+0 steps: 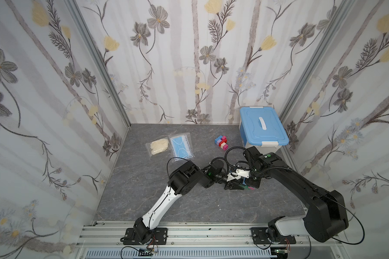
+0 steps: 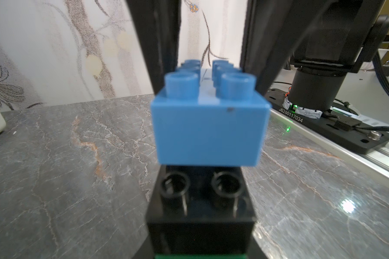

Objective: Assemble the letter p with lego
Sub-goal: Assemble the lego brick with the lego brick.

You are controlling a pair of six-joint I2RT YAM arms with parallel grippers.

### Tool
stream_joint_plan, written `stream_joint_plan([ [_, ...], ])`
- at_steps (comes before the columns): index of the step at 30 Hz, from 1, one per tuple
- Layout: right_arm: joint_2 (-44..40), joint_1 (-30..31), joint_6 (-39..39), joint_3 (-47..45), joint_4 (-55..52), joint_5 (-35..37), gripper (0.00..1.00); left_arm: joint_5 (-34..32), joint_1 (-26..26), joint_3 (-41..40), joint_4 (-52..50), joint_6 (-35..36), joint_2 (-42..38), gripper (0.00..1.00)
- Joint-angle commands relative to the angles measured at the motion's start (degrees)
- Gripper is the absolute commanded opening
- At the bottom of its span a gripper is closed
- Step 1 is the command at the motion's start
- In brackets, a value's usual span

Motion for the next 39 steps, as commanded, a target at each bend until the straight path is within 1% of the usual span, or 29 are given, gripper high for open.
stream_joint_plan([
  [1,1.59,0.13,-0.48,0.08,-4.81,4.07,0.13,-8.09,1.31,-1.31,-25.96,4.37,3.51,0.0],
  [7,2.12,0.46,-0.11,0.16,-3.97,3.34,0.13,-7.92,1.4,-0.98,-26.25,4.31,3.74,0.0],
  [9,3.97,0.68,0.0,0.05,-3.75,3.26,0.13,-7.91,1.4,-0.95,-26.39,4.28,3.95,0.0],
  [17,6.19,1.62,1.17,-1.07,-2.15,2.29,0.13,-7.71,1.53,-0.75,-26.47,4.28,4.13,0.0],
  [39,13.46,4.95,2.36,-0.17,-1.16,4.05,0.12,-7.57,1.66,-0.48,-27.06,4.37,4.63,0.0],
])
